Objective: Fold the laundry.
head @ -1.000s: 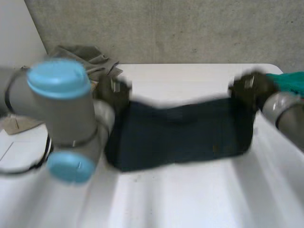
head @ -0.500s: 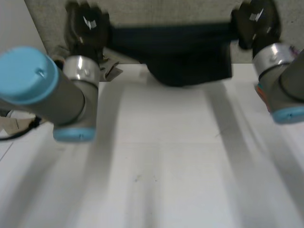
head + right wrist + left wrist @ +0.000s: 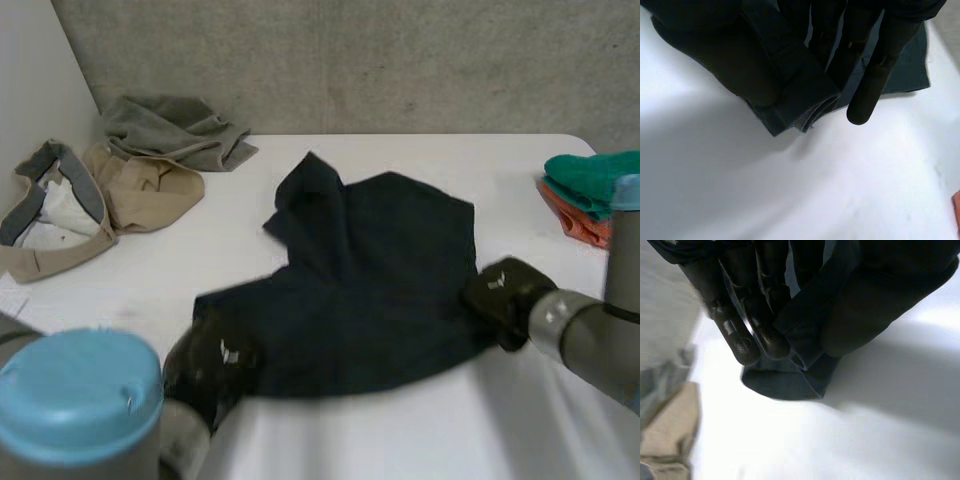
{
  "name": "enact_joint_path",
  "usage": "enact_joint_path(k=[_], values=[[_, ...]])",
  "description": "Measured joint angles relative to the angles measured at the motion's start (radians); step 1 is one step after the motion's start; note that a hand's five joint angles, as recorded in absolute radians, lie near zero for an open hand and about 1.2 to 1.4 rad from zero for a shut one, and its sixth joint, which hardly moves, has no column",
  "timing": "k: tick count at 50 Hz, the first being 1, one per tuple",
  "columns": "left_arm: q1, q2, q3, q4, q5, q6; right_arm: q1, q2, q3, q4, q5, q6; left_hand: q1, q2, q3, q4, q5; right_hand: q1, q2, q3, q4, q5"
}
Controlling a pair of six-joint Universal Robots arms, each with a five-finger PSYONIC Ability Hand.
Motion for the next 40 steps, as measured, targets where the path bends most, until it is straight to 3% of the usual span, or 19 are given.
enact_joint_path(k=[7,13,21,23,31,40], values=[[-0.147,0.057,-0.017,-0.280,-0.026,-0.046,-0.028,-0.174,0.173,0.157,0.000,-0.211,0.000,0.000,0.000,0.000,0.000,0.000,0.000,0.000,0.000,0.000],[-0.184,0.039,0.026,-0.321,-0.025,-0.093,-0.054,-0.204,0.230,0.144,0.000,-0.252,0.000,0.000,0.000,0.000,0.000,0.000,0.000,0.000,0.000,0.000],[-0.055,-0.096,0.176,-0.238,-0.019,-0.102,-0.051,-0.138,0.189,-0.038,0.003,-0.166,-0.017,-0.020,-0.019,-0.020,-0.017,0.000,0.000,0.000,0.000,0.001],[0.012,-0.153,0.240,-0.215,-0.014,-0.100,-0.048,-0.093,0.159,-0.095,0.007,-0.126,-0.477,-0.477,-0.457,-0.467,-0.445,0.000,0.000,0.000,0.000,0.006],[0.056,-0.175,0.310,-0.205,-0.004,-0.100,-0.043,-0.051,0.149,-0.130,0.000,-0.075,-0.917,-0.973,-0.967,-0.977,-0.948,0.000,0.000,0.000,0.000,0.009],[0.072,-0.091,0.349,-0.191,0.032,-0.102,-0.044,-0.100,0.213,-0.141,-0.021,-0.060,-0.927,-0.988,-0.979,-0.992,-0.955,0.000,0.000,0.000,0.000,0.009]])
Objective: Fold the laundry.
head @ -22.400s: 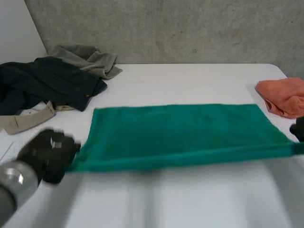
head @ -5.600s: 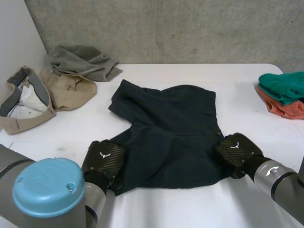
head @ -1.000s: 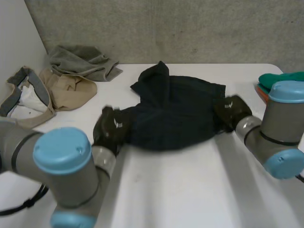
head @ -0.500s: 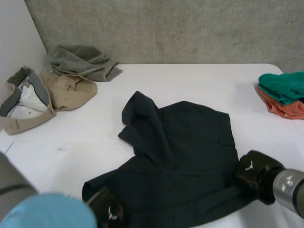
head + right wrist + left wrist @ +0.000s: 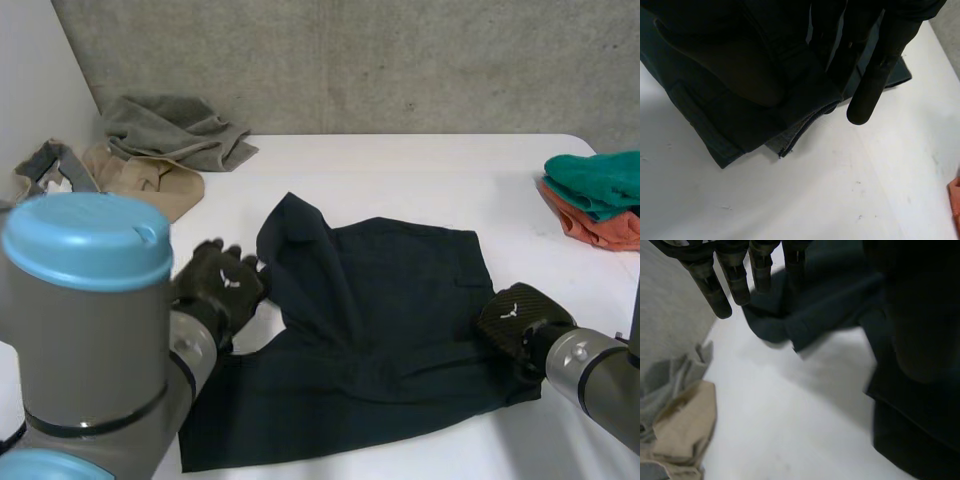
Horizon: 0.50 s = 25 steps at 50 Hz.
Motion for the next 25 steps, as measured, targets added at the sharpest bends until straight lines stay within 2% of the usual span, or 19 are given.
enact_joint_path(k=[4,5,13,18,25], values=[[0.048,-0.005,0.031,0.056,0.092,-0.003,-0.001,-0.038,0.031,-0.018,-0.005,-0.001,0.023,0.023,0.017,0.020,0.016,0.000,0.000,0.000,0.000,0.000],[0.081,-0.021,0.044,0.096,0.150,-0.004,-0.002,-0.054,0.043,-0.025,-0.007,-0.001,0.067,0.061,0.052,0.061,0.052,0.000,0.000,0.000,0.000,0.000],[0.216,-0.213,0.128,0.249,0.443,-0.003,-0.008,-0.111,0.096,-0.038,-0.009,0.000,0.144,0.147,0.142,0.152,0.140,0.000,0.000,0.000,0.000,0.000],[0.255,-0.337,0.201,0.264,0.520,-0.002,-0.012,-0.131,0.119,-0.039,-0.016,0.000,0.174,0.175,0.171,0.178,0.168,0.000,0.000,0.000,0.000,0.000],[0.278,-0.429,0.250,0.262,0.535,-0.002,-0.016,-0.161,0.152,-0.044,-0.052,0.020,0.310,0.296,0.291,0.300,0.289,0.000,0.000,0.000,0.000,0.000]])
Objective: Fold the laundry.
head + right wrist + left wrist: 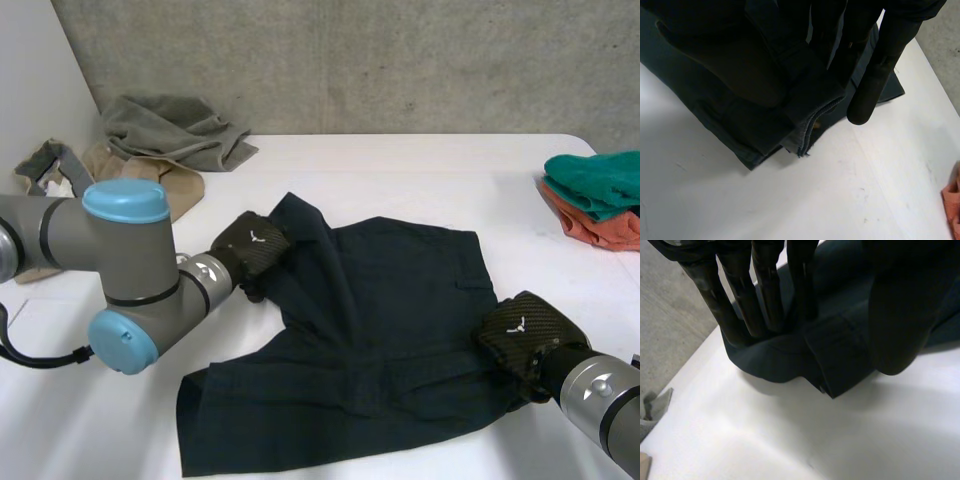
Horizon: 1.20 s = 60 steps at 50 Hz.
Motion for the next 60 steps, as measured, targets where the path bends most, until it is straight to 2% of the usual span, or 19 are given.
enact_joint_path(k=[6,12,17,24,28,38,42,45,48,55,60], values=[[0.000,-0.039,0.019,0.001,-0.008,-0.003,-0.008,-0.011,0.019,-0.010,-0.031,0.034,0.375,0.384,0.374,0.374,0.367,0.000,0.000,0.000,0.000,0.000],[-0.004,-0.042,0.012,0.000,-0.023,-0.002,-0.024,-0.011,0.027,-0.014,-0.047,0.044,0.589,0.678,0.673,0.675,0.647,0.000,0.000,0.000,0.000,0.000],[-0.009,-0.026,-0.006,0.001,-0.078,-0.004,-0.029,-0.011,0.027,-0.014,-0.052,0.044,0.589,0.686,0.683,0.684,0.647,0.000,0.000,0.000,0.000,0.000],[-0.021,0.043,-0.074,0.002,-0.274,-0.002,-0.029,-0.011,0.030,-0.015,-0.055,0.044,0.589,0.686,0.683,0.684,0.647,0.000,0.000,0.000,0.000,0.000],[-0.041,0.074,-0.112,0.005,-0.357,0.001,-0.027,-0.011,0.032,-0.019,-0.055,0.044,0.589,0.686,0.683,0.684,0.647,0.000,0.000,0.000,0.000,0.000],[-0.085,0.102,-0.145,0.011,-0.468,-0.005,-0.028,-0.008,0.040,-0.035,-0.057,0.045,0.589,0.688,0.684,0.685,0.647,0.000,0.000,0.000,0.000,0.000],[-0.095,0.108,-0.147,0.011,-0.511,-0.007,-0.028,-0.007,0.042,-0.039,-0.058,0.045,0.527,0.554,0.552,0.548,0.563,0.000,0.000,0.000,0.000,0.000],[-0.107,0.131,-0.154,0.008,-0.539,-0.008,-0.028,-0.007,0.044,-0.042,-0.058,0.046,0.002,0.065,0.070,0.070,0.075,0.000,0.000,0.000,0.000,0.000],[-0.116,0.182,-0.179,0.006,-0.551,-0.009,-0.027,-0.006,0.044,-0.045,-0.058,0.048,-0.078,-0.052,-0.048,-0.063,-0.062,0.000,0.000,0.000,0.000,0.000],[-0.140,0.368,-0.297,0.000,-0.532,-0.027,-0.027,-0.007,0.045,-0.049,-0.059,0.061,-0.131,-0.130,-0.131,-0.139,-0.145,0.000,0.000,0.000,0.000,0.000],[-0.168,0.501,-0.406,-0.030,-0.486,-0.095,-0.027,-0.007,0.045,-0.050,-0.060,0.065,-0.131,-0.130,-0.131,-0.139,-0.144,0.000,0.000,0.000,0.000,0.000]])
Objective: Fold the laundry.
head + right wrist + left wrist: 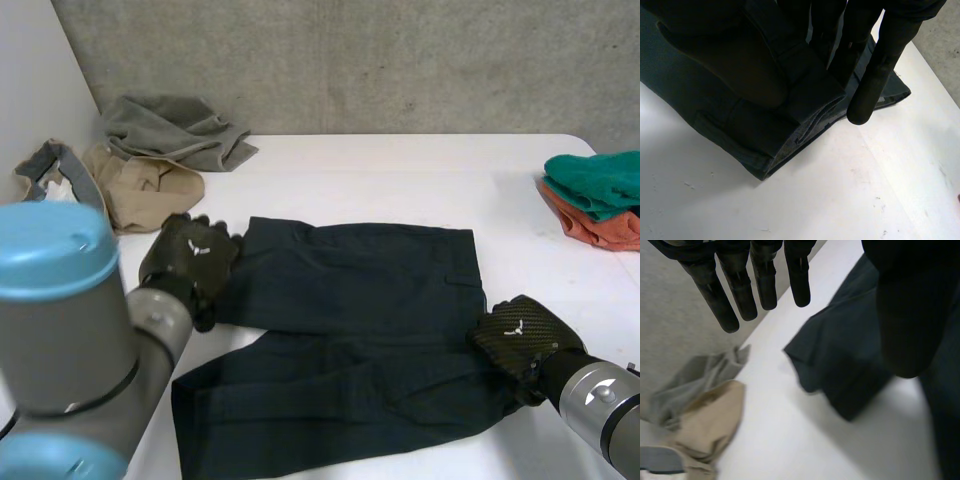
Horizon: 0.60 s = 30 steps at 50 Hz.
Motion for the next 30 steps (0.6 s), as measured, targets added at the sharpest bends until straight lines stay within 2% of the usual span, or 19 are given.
enact_joint_path(k=[9,14,19,20,21,26,30], values=[[-0.039,0.088,-0.127,-0.179,0.079,-0.223,-0.002,-0.001,-0.001,0.000,-0.008,0.001,0.000,0.000,0.000,0.000,0.000,0.000,0.000,0.000,0.000,0.000],[-0.049,0.062,-0.145,-0.209,0.095,-0.283,-0.002,-0.001,-0.001,0.001,-0.009,0.001,0.002,0.004,0.004,0.003,0.005,0.000,0.000,0.000,0.000,0.000],[-0.046,-0.015,-0.144,-0.174,0.091,-0.288,-0.002,-0.004,0.000,0.003,-0.009,0.001,0.423,0.401,0.379,0.388,0.388,0.000,0.000,0.000,0.000,0.000],[-0.045,-0.027,-0.143,-0.167,0.088,-0.287,-0.002,-0.006,0.000,0.004,-0.009,0.001,0.647,0.599,0.595,0.604,0.602,0.000,0.000,0.000,0.000,0.000],[-0.044,-0.039,-0.141,-0.158,0.084,-0.285,-0.003,-0.010,0.001,0.006,-0.008,0.001,0.757,0.734,0.729,0.730,0.727,0.000,0.000,0.000,0.000,0.000],[-0.050,-0.033,-0.143,-0.139,0.055,-0.280,-0.018,-0.045,0.001,0.017,-0.004,-0.002,0.769,0.817,0.812,0.823,0.781,0.000,0.000,0.000,0.000,0.000],[-0.078,0.054,-0.163,-0.158,0.035,-0.269,-0.043,-0.093,-0.002,0.058,-0.006,-0.020,0.769,0.817,0.812,0.823,0.781,0.000,0.000,0.000,0.000,0.000]])
